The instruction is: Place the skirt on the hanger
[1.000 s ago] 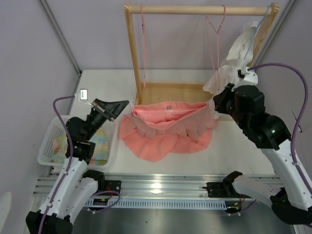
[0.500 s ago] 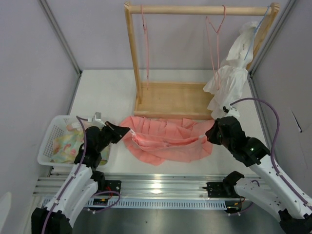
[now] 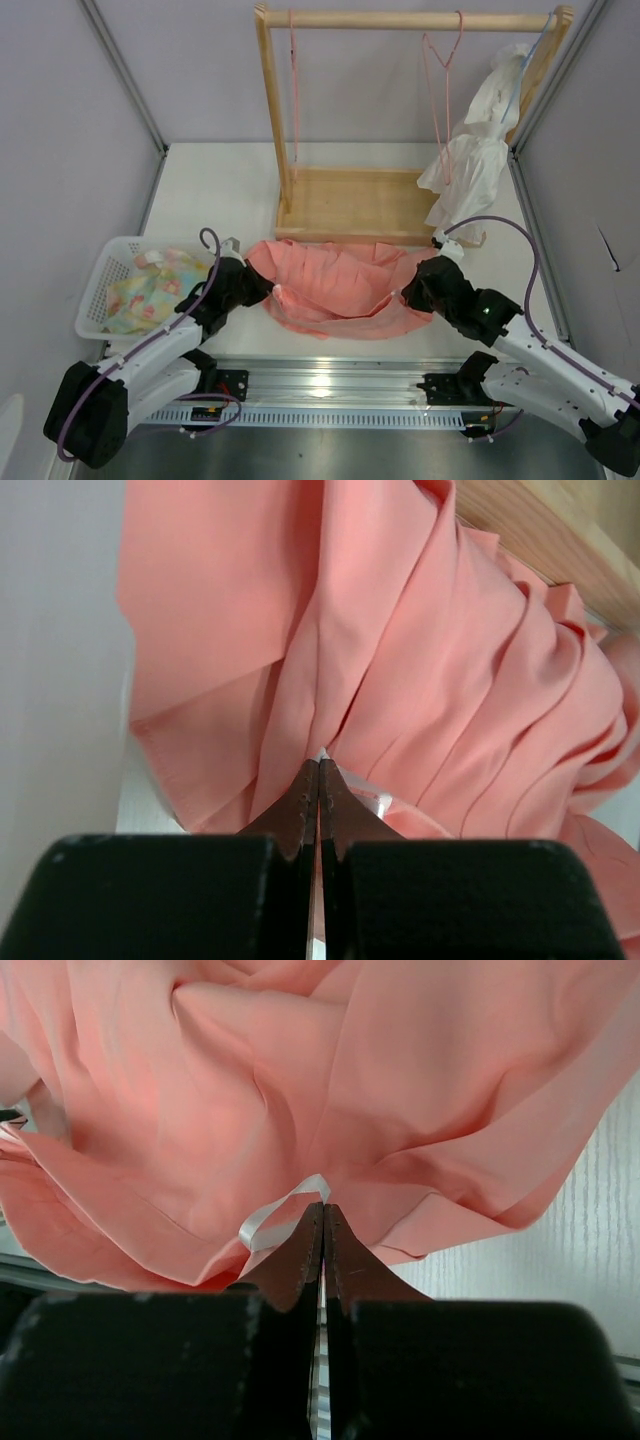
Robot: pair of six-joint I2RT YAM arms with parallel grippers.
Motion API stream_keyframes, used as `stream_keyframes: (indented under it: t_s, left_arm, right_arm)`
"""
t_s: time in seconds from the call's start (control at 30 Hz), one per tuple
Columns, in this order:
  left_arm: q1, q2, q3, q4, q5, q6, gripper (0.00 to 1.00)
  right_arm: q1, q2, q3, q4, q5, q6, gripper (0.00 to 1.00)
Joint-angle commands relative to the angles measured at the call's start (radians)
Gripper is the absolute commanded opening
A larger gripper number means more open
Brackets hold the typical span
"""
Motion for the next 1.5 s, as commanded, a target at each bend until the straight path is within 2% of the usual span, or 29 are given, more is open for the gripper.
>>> stream_keyframes:
  t_s: [0.0,0.17,0.3,0.53,0.83,1.07,1.13,1.33,1.47]
  left_arm:
    - [-0.019,0.034,0.047,-0.016,-0.088,0.056,0.00]
    - [-0.044,0.014,0.029,-0.025,-0.103,0.073,0.00]
    - [-0.047,-0.063,0.039,-0.040,-0.093,0.105,0.00]
    - [-0.053,-0.080,0.205,-0.063,-0.025,0.217,0.00]
    - [-0.059,-0.060,0.265,0.001,0.085,0.283,0.00]
    - [-0.059,-0.022,0.320,-0.033,-0.066,0.270,0.00]
    - [-0.057,0.007,0.331,-0.031,-0.070,0.269,0.00]
    - [-0.051,0.154,0.361,-0.016,-0.037,0.268,0.00]
    - [-0.051,0.211,0.361,0.076,0.035,0.260,0.00]
  right_arm:
    - [0.034,0.006,-0.013,0.056,0.052,0.040,0.00]
    - [0.049,0.008,-0.047,0.040,0.074,0.078,0.00]
    - [0.052,-0.006,-0.033,0.019,0.096,0.080,0.00]
    - [0.022,0.037,0.163,-0.061,0.172,-0.022,0.00]
    - [-0.032,0.097,0.338,-0.024,0.152,-0.132,0.00]
    - [-0.040,0.163,0.442,0.008,0.158,-0.190,0.00]
    - [-0.052,0.172,0.463,0.013,0.153,-0.204,0.00]
    - [-0.080,0.187,0.398,0.042,0.109,-0.197,0.00]
    - [-0.093,0.192,0.313,0.088,0.075,-0.178,0.00]
